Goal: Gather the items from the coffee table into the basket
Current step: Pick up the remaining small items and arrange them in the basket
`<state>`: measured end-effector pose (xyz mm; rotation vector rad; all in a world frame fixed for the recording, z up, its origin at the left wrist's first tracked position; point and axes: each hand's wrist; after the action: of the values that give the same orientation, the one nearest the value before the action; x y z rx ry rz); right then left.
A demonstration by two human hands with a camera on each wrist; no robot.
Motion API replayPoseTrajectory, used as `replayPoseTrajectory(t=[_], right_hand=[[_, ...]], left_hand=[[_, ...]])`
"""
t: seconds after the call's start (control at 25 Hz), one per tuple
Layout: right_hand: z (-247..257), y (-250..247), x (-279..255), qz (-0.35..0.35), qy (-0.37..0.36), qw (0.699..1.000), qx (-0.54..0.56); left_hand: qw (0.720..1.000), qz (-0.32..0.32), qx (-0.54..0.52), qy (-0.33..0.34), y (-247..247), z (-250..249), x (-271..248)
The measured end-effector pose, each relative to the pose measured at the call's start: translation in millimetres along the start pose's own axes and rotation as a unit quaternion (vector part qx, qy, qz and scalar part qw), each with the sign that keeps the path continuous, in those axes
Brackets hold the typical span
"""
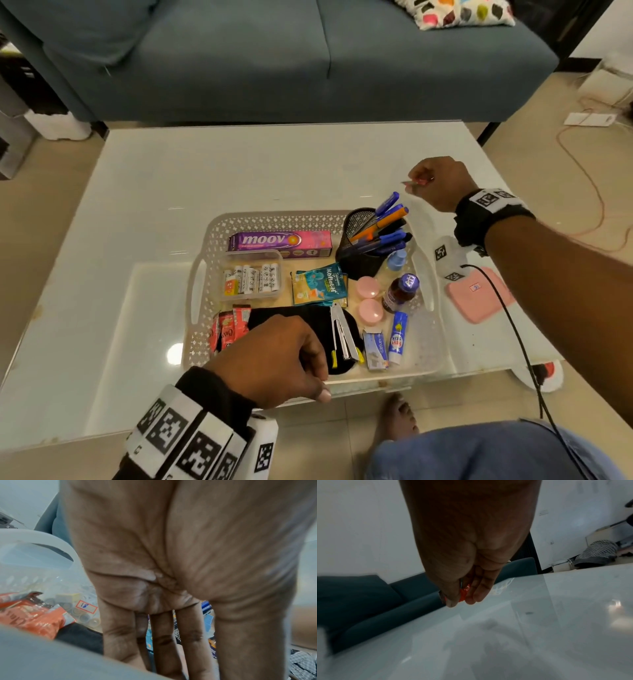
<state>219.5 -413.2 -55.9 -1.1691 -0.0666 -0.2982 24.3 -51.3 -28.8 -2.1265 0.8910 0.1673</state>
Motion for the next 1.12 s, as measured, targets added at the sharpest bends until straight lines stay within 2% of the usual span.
replayPoseTrajectory(t=[0.12, 0.2, 0.32, 0.4, 0.52, 0.64, 0.72, 0.8, 0.92, 1.04, 1.12], right_hand=[[15.3, -49.2, -23.1, -0.075, 0.055, 0.988, 0.126], [37.9, -82.3, -51.3, -0.094, 0.073, 0.968, 0.219], [88.5, -117.5, -110.6, -0.097, 0.051, 0.959, 0.262], [122.8, -123.0, -153.6, -0.099, 0.034, 0.952, 0.289], [167.0, -94.7, -203.0, -0.012, 0.028, 0.926, 0.376], [184.4, -45.7, -224.3, 0.055, 0.043, 0.92, 0.385], [183.8, -22.4, -226.2, 0.074, 0.063, 0.918, 0.384], [182.7, -9.7, -226.9, 0.076, 0.096, 0.908, 0.401], [189.2, -0.5, -231.5, 0.092, 0.108, 0.898, 0.416], [193.2, 4.5, -234.2, 0.107, 0.117, 0.892, 0.422], [191.9, 6.2, -235.4, 0.122, 0.13, 0.889, 0.423]], left_hand=[[1.0, 0.006, 0.004, -0.006, -2.0, -3.4, 0.2], [1.0, 0.01, 0.005, -0.007, -2.4, -3.8, -0.2], [1.0, -0.001, -0.002, -0.002, -4.1, -4.3, -3.4], [1.0, -0.017, -0.01, 0.001, -7.1, -3.3, -5.5], [0.997, -0.056, -0.051, -0.003, -18.5, 6.1, -7.5], [0.987, -0.105, -0.12, -0.018, -32.4, 15.2, -9.8], [0.964, -0.149, -0.215, -0.052, -39.4, 17.5, -10.2], [0.942, -0.185, -0.274, -0.058, -43.5, 18.7, -9.6], [0.949, -0.228, -0.218, -0.02, -44.5, 21.8, -7.4], [0.944, -0.279, -0.174, -0.036, -42.9, 23.9, -6.8], [0.946, -0.285, -0.146, -0.036, -40.8, 25.0, -6.5]])
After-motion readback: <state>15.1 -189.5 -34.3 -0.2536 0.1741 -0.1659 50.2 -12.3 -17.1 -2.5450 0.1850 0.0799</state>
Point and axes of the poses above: each hand's wrist, its own x-axis towards the middle knuckle, its own y-axis out of the palm, z = x × y, and after that the axes turned 10 degrees about -z, right-handed
